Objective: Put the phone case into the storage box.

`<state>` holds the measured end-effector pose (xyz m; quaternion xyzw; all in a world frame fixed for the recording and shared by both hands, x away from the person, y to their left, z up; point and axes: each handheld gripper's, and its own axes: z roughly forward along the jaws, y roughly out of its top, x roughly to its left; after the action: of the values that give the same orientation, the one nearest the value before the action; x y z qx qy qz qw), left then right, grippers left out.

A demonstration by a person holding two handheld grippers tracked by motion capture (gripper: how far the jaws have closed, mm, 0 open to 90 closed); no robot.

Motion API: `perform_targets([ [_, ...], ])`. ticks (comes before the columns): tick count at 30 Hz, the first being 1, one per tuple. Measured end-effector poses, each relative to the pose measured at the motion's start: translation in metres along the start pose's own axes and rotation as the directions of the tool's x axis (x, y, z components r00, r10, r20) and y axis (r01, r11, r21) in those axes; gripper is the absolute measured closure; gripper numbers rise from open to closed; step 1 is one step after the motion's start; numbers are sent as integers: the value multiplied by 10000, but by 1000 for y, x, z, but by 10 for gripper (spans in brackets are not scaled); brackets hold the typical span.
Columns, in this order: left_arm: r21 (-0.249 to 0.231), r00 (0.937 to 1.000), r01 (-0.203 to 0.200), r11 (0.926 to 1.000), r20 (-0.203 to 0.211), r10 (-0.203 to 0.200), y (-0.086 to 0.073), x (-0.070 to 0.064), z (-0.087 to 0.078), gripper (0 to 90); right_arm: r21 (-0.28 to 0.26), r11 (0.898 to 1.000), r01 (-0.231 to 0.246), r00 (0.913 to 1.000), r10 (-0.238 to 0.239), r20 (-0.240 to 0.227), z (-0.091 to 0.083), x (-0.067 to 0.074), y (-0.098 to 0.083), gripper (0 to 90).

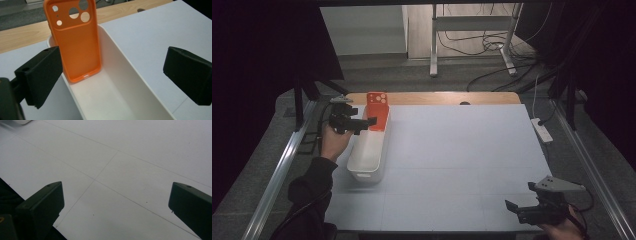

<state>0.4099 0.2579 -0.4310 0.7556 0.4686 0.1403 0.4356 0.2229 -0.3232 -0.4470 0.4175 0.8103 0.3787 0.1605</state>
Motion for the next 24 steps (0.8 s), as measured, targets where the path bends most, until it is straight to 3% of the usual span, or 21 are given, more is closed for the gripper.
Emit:
perform_targets([
  [11,-86,9988,-24,10000,489,28,-10,0,-4,24,-15,10000,-63,10000,63,-14,0,-1,0,0],
  [15,-99,9987,-115,9999,504,120,-13,-5,-8,20,-16,10000,-64,10000,64,-14,0,-1,0,0],
  [19,31,9970,32,10000,774,-34,-14,-8,-11,23,-22,10000,-59,10000,59,-15,0,-1,0,0],
  [24,-16,9965,-123,9999,828,124,-16,-13,-15,22,-6,10000,-21,10000,21,6,0,0,0,0],
])
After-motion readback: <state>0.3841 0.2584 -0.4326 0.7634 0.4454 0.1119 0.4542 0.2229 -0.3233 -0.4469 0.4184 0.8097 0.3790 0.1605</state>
